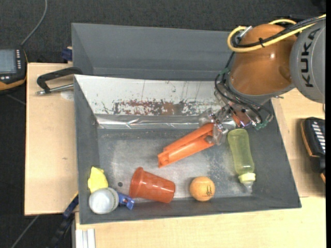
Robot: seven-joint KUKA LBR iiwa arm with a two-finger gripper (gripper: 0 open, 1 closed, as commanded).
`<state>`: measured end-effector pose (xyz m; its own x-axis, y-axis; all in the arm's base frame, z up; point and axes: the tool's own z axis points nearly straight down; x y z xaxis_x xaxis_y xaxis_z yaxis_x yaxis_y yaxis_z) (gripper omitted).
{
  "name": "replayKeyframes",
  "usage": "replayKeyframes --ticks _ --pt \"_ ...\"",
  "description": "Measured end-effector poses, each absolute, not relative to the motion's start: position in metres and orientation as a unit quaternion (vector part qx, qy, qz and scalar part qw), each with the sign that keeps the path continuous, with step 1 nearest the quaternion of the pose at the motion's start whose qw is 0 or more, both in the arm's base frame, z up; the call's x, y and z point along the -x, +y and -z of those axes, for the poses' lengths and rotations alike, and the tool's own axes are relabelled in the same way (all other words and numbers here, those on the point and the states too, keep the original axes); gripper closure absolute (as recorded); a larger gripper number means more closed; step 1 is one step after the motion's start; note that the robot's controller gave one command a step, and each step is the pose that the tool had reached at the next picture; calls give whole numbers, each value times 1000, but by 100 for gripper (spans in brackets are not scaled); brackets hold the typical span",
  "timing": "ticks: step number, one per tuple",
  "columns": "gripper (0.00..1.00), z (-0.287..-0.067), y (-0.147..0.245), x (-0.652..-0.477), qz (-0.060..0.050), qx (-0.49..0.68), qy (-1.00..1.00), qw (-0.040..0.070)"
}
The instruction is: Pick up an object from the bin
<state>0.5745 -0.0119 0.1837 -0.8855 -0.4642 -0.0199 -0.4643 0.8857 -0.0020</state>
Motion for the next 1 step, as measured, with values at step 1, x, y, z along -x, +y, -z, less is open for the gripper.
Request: replayKeyframes --ticks 1 --pt "100 -263 -12 -567 -2 223 975 10"
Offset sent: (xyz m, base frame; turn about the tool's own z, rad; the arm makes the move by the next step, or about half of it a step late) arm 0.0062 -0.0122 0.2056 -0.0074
